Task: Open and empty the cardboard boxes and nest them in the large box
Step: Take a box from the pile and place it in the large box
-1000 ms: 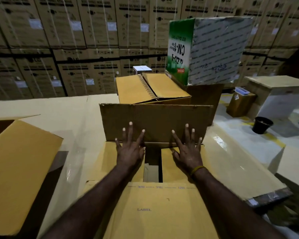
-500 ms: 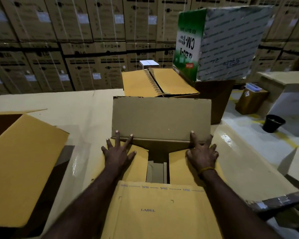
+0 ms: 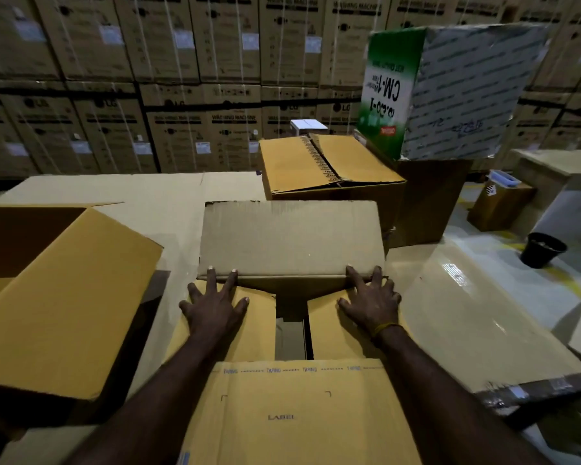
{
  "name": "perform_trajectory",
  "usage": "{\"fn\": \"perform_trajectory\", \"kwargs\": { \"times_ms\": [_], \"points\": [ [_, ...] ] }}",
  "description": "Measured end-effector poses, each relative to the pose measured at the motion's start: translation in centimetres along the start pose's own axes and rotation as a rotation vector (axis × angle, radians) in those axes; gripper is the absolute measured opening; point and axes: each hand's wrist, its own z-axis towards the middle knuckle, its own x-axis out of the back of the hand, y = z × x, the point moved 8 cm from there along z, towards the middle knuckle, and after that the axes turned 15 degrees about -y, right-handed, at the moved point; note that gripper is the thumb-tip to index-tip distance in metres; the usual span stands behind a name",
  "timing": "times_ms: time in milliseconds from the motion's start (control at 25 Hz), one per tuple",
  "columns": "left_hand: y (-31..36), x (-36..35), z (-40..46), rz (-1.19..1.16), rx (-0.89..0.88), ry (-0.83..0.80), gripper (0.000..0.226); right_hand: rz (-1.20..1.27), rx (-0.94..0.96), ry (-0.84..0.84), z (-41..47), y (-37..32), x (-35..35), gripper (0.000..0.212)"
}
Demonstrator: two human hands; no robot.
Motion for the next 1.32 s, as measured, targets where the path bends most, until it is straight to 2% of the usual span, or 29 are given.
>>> {"fn": "perform_trajectory", "kwargs": {
  "times_ms": [160,280,320,440,480,560,640,760,1080,1240,1320],
  "points": [
    [-2.2,0.1,-1.1,-0.123,-0.012,-0.098,0.076,0.082,0.073,-0.152,-1.3,-2.2,0.2,0.078],
    [-1.7,0.7,-2.5,-0.226,-0.108,-0.185,0.075,0.096,0.241,-0.246,-5.7,-4.9,0.0,0.083],
    [-1.1,1.3,-3.1,-0.266,-0.175,-0.177,0.075,0.069,0.303,-0.274,-7.6,-5.9,-0.2,0.085],
    [0.9,4.3,-6.1,-0.318,-0.447,-0.005,0.064,0.019,0.402,-0.275,-13.1,-8.1,0.0,0.088],
    [1.6,4.8,-7.4,-0.298,-0.520,0.005,0.061,-0.002,0.419,-0.280,-14.5,-8.5,-0.1,0.089],
    [3.0,4.1,-9.7,-0.194,-0.585,-0.130,0.067,-0.112,0.425,-0.320,-16.6,-8.7,-1.2,0.095],
    [3.4,1.6,-11.8,0.007,-0.545,-0.323,0.084,-0.217,0.381,-0.339,-17.9,-8.3,-2.5,0.100],
    [3.0,-1.3,-15.0,0.207,-0.448,-0.433,0.103,-0.210,0.329,-0.308,-19.0,-8.2,-2.8,0.099],
    [3.1,2.0,-21.0,0.063,-0.332,-0.118,0.093,-0.173,0.305,-0.047,-22.5,-9.6,0.5,0.101],
    [3.3,6.4,-23.7,0.054,-0.301,0.133,0.087,-0.131,0.315,0.223,-25.5,-9.7,3.8,0.098],
    [3.2,8.2,-25.7,0.060,-0.315,0.287,0.080,-0.117,0.346,0.421,-27.5,-9.7,4.8,0.092]
  ]
}}
